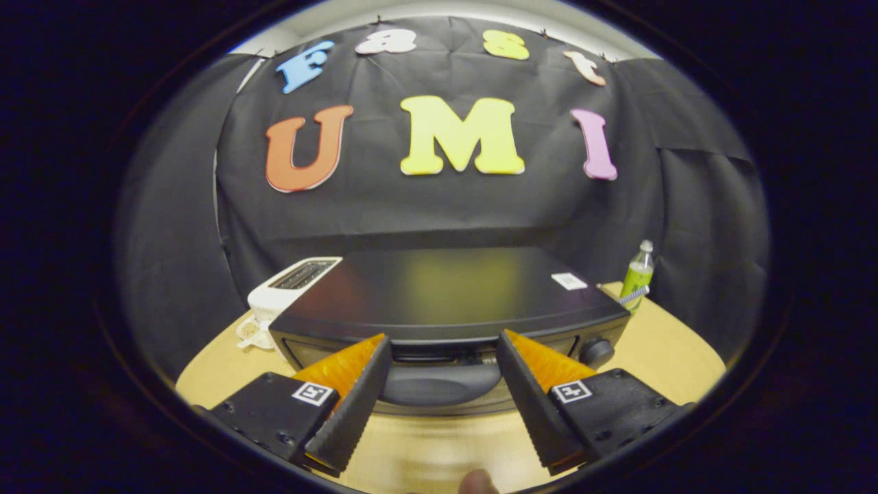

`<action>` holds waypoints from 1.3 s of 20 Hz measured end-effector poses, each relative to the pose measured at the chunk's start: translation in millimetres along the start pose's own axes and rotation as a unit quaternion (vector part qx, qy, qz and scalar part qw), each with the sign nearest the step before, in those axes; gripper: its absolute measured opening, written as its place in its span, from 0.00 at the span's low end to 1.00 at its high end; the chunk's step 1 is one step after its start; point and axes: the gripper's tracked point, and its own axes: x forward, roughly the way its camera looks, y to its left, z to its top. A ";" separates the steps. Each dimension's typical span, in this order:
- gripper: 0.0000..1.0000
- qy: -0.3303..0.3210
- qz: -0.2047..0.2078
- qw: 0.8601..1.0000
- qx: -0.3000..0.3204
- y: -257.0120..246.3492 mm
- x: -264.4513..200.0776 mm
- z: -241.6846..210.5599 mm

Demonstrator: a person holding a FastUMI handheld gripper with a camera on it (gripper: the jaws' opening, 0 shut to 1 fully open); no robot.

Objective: Open the toaster oven, put the food inside, and close the toaster oven door.

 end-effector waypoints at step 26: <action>0.92 0.099 0.045 0.993 0.043 -7.8 -97.8 -162.3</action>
